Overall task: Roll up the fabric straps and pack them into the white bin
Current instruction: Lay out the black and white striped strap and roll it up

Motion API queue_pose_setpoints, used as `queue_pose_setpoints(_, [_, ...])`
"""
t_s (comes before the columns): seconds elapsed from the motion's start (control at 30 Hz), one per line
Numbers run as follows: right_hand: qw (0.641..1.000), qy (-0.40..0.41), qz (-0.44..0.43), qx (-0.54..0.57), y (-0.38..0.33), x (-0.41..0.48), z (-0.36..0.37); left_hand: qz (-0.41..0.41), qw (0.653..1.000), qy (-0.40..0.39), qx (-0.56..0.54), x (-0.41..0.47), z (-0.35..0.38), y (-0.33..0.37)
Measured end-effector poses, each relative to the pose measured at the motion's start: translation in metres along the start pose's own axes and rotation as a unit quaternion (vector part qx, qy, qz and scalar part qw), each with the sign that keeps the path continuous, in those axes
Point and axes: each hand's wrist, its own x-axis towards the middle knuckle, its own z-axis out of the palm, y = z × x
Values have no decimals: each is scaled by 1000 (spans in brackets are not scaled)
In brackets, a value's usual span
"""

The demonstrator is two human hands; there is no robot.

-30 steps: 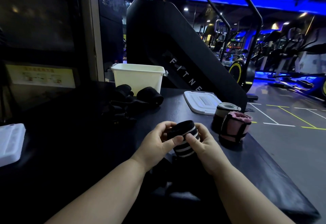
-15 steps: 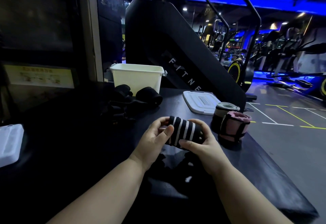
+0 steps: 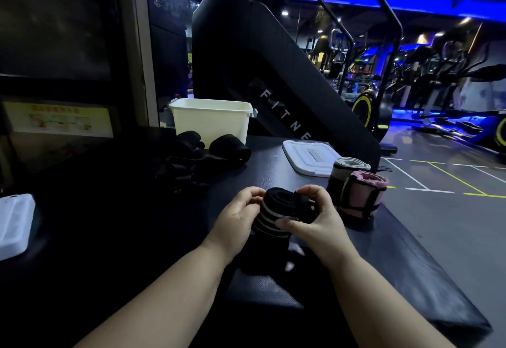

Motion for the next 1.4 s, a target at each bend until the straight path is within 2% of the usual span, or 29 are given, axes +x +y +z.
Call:
queue_pose_setpoints(0.27, [998, -1, -11, -56, 6, 0, 0, 0, 1000, 19, 7, 0, -2, 1])
queue_pose_setpoints(0.37, [992, 21, -55, -116, 4, -1, 1, -5, 1000, 15, -14, -2, -2, 6])
queue_pose_setpoints(0.47, [987, -2, -77, -142, 4, 0, 1, -7, 1000, 19, -22, -3, -2, 7])
queue_pose_setpoints(0.77, [998, -66, 2, -10, 9, 3, 1, 4, 1000, 7, -20, -4, -4, 7])
queue_pose_setpoints(0.9, [998, -66, 17, -15, 5, 2, 5, 23, 1000, 1, -9, -3, -3, 3])
queue_pose_setpoints(1.07, [997, -56, 7, -49, 2, 0, 3, 17, 998, 13, -67, 4, -1, -2])
queue_pose_setpoints(1.23, [992, -115, 36, 47, 7, 3, -1, 13, 996, 13, -83, 4, 2, 1])
queue_pose_setpoints(1.4, [987, -113, 54, 102, 5, 2, -1, 16, 998, 30, -49, 4, 1, -1])
